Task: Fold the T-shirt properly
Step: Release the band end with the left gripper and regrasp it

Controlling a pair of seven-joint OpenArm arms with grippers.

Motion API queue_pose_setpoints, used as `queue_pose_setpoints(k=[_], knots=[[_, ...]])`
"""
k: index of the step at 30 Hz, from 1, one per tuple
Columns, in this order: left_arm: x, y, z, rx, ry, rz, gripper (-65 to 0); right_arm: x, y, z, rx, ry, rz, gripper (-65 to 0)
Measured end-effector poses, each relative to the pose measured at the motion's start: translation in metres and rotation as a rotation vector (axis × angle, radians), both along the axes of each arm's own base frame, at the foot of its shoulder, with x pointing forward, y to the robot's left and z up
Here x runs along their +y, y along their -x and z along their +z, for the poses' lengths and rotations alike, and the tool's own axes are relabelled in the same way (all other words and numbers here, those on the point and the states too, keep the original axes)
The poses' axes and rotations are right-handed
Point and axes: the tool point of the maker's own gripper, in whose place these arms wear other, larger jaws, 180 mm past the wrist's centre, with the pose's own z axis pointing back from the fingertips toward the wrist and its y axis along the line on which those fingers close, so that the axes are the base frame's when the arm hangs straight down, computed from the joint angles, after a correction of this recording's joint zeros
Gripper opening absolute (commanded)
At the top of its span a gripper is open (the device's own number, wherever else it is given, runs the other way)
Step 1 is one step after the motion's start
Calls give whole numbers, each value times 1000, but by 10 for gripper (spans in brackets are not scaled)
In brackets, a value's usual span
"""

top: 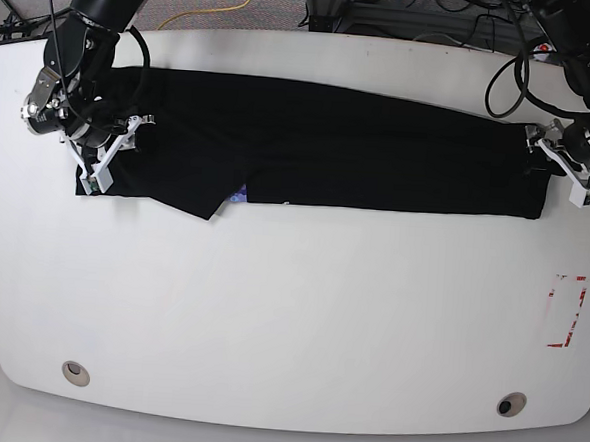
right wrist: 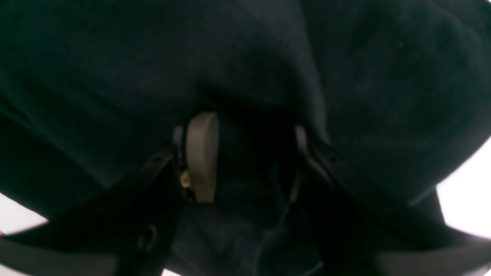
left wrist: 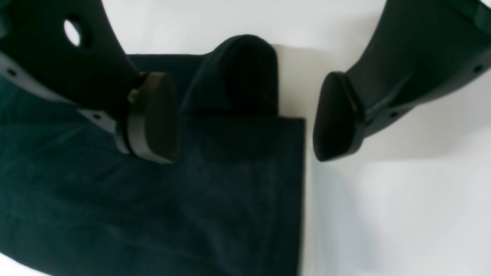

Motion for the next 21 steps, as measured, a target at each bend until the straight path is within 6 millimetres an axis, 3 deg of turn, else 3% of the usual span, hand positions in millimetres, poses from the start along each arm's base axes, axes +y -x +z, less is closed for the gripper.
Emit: queue_pose_setpoints(k=[7, 9, 14, 21], knots=[[-16, -10, -5, -11, 28, -52, -162, 2, 0, -1, 1, -5, 0, -411], [-23, -12, -5, -18, 43, -63, -249, 2, 0, -1, 0, -5, 0, -411], [-24, -8, -10, -1, 46, -59, -628, 2, 0, -1, 0, -6, 0, -411], [-31, -8, -12, -2, 61, -61, -642, 3, 0, -1, 0, -8, -2, -411]])
